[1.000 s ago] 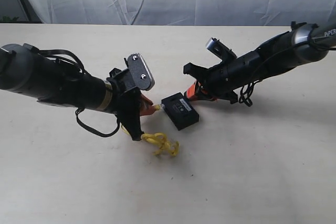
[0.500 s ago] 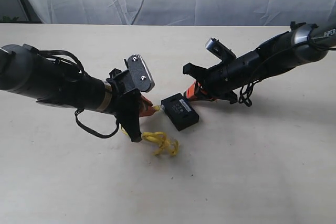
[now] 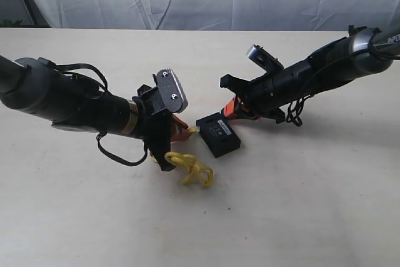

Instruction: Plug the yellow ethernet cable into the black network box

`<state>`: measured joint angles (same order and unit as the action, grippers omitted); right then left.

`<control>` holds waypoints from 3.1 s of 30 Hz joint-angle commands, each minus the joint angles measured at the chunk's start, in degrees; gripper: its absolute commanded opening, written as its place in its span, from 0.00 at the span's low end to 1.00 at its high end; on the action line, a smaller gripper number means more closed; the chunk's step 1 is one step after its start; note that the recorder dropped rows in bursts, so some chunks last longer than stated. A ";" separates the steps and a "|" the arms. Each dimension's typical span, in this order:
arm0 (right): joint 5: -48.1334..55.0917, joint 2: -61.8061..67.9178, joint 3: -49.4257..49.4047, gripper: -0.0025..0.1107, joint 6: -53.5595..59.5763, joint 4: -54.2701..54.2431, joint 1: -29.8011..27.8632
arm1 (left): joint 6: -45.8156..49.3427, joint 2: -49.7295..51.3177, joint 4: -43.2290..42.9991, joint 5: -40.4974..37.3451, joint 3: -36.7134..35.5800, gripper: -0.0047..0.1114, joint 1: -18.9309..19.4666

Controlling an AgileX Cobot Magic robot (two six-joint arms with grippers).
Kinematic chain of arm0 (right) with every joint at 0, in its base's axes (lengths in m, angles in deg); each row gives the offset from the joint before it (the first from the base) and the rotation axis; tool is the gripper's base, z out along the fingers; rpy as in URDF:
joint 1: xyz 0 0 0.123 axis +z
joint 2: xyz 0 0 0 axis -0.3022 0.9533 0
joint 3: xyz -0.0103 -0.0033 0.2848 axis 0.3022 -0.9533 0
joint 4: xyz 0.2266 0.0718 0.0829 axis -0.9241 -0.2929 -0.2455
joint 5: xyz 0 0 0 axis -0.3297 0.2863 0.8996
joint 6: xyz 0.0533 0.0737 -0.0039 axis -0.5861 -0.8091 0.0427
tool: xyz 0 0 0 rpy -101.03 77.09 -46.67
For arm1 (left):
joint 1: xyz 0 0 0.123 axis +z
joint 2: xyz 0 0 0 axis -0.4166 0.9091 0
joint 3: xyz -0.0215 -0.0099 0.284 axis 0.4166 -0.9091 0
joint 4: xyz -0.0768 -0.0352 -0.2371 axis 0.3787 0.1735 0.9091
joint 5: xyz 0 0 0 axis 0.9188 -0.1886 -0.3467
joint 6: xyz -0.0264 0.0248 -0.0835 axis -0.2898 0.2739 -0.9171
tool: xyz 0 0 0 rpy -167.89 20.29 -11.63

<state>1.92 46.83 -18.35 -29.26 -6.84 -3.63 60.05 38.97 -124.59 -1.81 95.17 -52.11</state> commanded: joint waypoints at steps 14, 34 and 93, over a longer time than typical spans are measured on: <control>4.49 1.36 0.21 0.02 -1.27 0.95 2.49 | 3.56 3.61 4.84 5.54 3.31 0.04 -0.03; 6.78 1.50 0.21 0.02 6.77 0.95 3.85 | -15.58 3.50 -10.98 5.01 9.77 0.04 -0.03; -1.51 -3.71 0.21 0.02 -5.01 12.83 -4.90 | -36.01 2.57 -31.70 1.66 12.00 0.04 -0.03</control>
<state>0.74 44.12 -17.95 -33.24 6.15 -6.52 24.43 41.70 -157.15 -0.55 106.88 -51.53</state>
